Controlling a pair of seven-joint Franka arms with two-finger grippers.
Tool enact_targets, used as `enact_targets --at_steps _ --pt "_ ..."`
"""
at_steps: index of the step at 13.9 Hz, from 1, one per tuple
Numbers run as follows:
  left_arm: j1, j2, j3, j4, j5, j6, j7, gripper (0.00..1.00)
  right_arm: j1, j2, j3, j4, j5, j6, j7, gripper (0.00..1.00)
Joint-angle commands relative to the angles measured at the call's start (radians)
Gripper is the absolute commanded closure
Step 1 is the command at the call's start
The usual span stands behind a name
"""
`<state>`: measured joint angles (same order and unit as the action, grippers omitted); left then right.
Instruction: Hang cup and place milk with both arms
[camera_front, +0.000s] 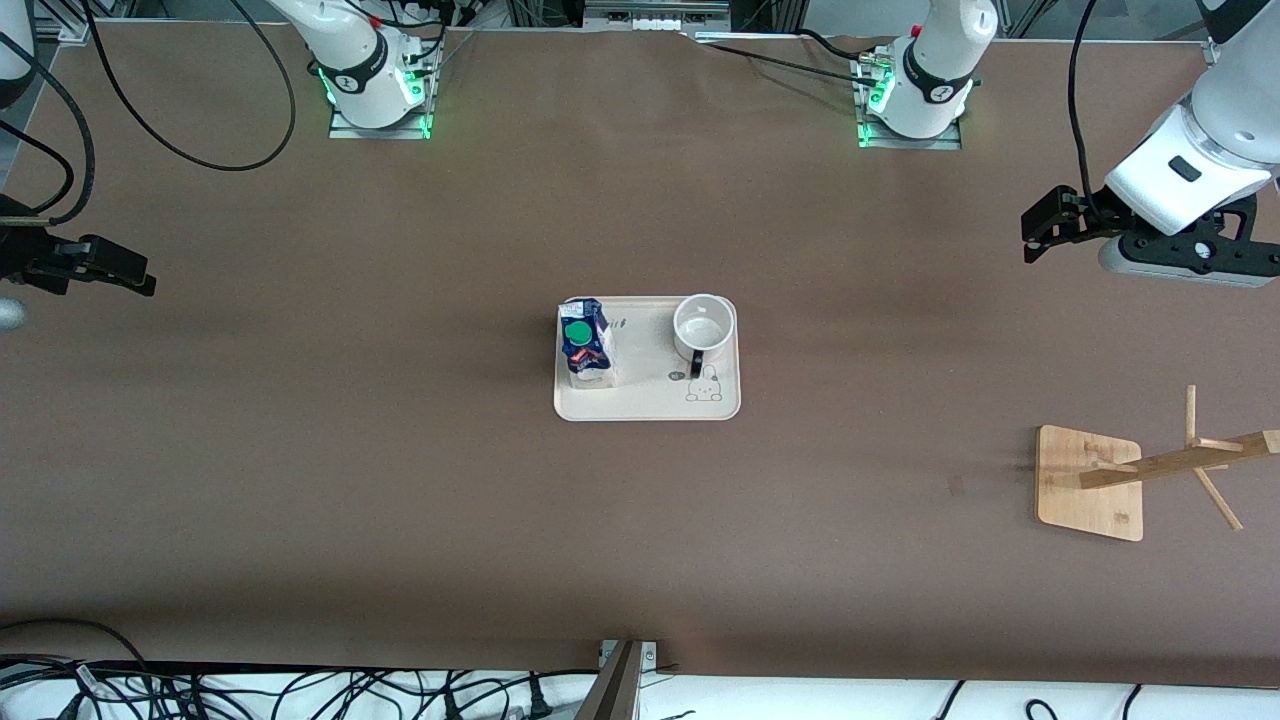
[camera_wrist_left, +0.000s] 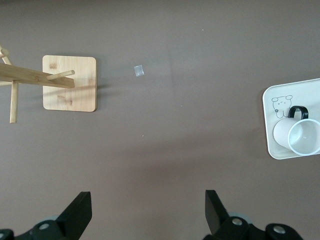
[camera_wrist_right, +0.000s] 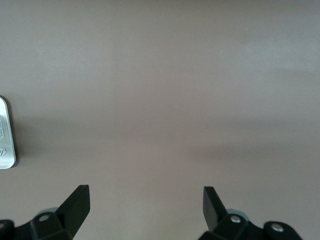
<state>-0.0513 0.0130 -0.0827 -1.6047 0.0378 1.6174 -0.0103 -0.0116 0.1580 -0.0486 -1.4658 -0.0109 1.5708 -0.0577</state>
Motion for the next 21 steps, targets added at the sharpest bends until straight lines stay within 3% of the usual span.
enact_targets --at_steps 1,10,16,21 --pt "-0.001 0.018 -0.005 0.038 0.008 -0.021 -0.011 0.00 -0.002 -0.002 0.004 0.019 -0.011 -0.025 0.001 0.00" --pt "-0.001 0.019 -0.005 0.040 0.008 -0.080 -0.010 0.00 -0.002 0.009 0.007 0.021 0.002 -0.041 -0.005 0.00" --pt "-0.001 0.042 -0.005 0.045 0.008 -0.085 0.001 0.00 0.090 0.017 0.009 0.018 -0.069 -0.081 0.010 0.00" --pt "-0.004 0.047 -0.005 0.045 0.008 -0.083 0.003 0.00 0.093 0.017 0.009 0.019 -0.067 -0.130 0.013 0.00"
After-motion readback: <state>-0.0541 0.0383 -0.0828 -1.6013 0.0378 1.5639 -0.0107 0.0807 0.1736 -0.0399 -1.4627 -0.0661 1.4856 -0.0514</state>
